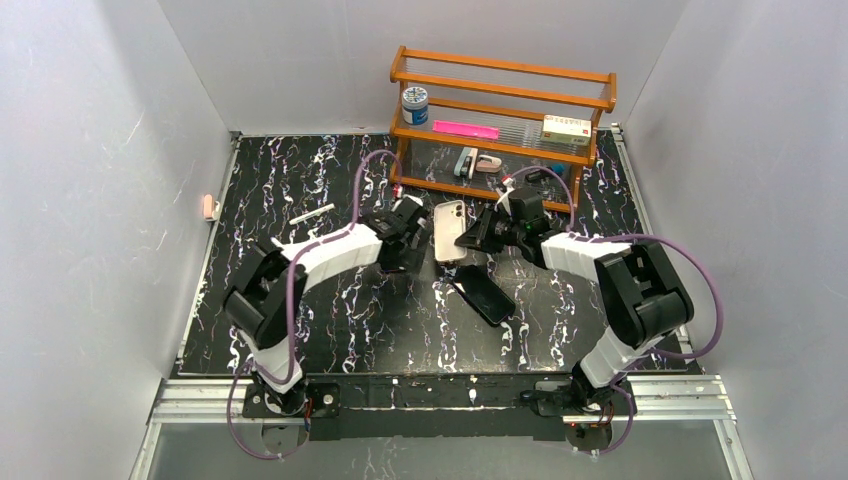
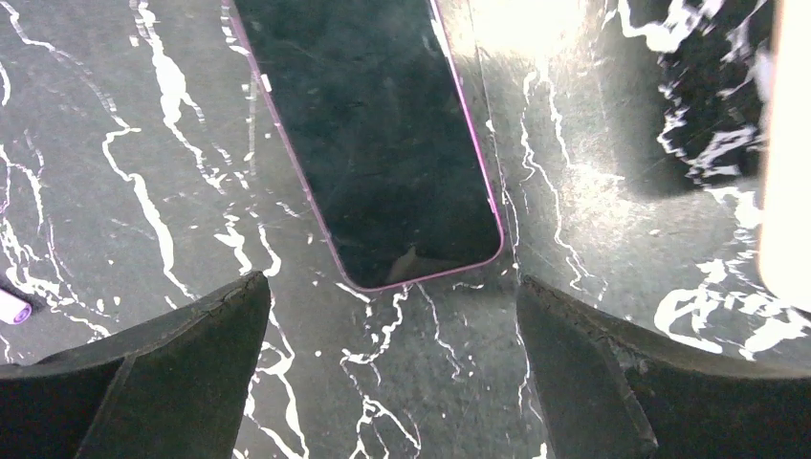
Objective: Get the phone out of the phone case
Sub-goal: Place the phone at the center of the board, then place the phone case at the center of the board.
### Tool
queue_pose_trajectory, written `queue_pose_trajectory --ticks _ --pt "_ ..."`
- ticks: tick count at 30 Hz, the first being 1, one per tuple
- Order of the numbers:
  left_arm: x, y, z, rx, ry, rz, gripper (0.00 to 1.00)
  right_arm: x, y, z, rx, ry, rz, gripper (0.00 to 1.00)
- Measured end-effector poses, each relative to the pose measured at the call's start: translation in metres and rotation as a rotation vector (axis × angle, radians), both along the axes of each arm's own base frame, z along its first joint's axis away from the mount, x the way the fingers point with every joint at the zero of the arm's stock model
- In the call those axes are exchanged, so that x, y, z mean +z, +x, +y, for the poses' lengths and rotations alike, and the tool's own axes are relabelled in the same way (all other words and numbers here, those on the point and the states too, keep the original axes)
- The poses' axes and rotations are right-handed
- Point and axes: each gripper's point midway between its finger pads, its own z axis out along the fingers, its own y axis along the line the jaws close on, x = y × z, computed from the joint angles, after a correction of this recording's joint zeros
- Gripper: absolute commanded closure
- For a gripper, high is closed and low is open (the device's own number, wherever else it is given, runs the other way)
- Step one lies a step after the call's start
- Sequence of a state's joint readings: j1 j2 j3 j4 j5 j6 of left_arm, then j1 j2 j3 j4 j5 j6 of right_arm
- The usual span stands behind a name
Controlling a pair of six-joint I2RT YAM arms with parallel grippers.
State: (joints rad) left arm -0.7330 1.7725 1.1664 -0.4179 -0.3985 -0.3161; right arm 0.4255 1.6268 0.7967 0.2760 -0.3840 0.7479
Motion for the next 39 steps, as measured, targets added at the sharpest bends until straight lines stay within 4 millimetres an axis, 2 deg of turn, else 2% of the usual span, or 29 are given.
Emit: queue_pose_trajectory --ticks 2,6,11,15,19,23,33,35,39 --pt "0.015 0.002 0.005 0.033 -0.071 -0.009 0.02 -0.001 0.003 0.004 0.016 0.006 0.005 0.99" --pt "0.058 0.009 0.022 0.109 -0.23 -0.07 0.02 -0.004 0.011 0.013 0.042 0.014 0.015 0.99" --pt "0.113 0.015 0.06 0.197 -0.38 -0.194 0.02 -0.016 0.016 0.025 0.065 0.023 0.052 0.99" --pt "0.137 0.008 0.081 0.216 -0.406 -0.28 0.02 -0.03 0.018 0.036 0.09 0.025 0.088 0.99" --pt "0.14 -0.004 0.092 0.209 -0.392 -0.318 0.02 -0.044 0.017 0.048 0.115 0.033 0.126 0.99" --pt "0.138 -0.008 0.099 0.208 -0.375 -0.322 0.02 -0.053 0.013 0.054 0.127 0.043 0.155 0.98" --pt "0.14 -0.009 0.111 0.227 -0.366 -0.343 0.02 -0.052 0.016 0.068 0.15 0.084 0.159 0.91" --pt "0.137 -0.01 0.112 0.231 -0.363 -0.339 0.02 -0.051 0.016 0.071 0.154 0.09 0.159 0.87" --pt "0.137 -0.01 0.112 0.231 -0.362 -0.337 0.02 -0.051 0.014 0.075 0.16 0.09 0.157 0.72"
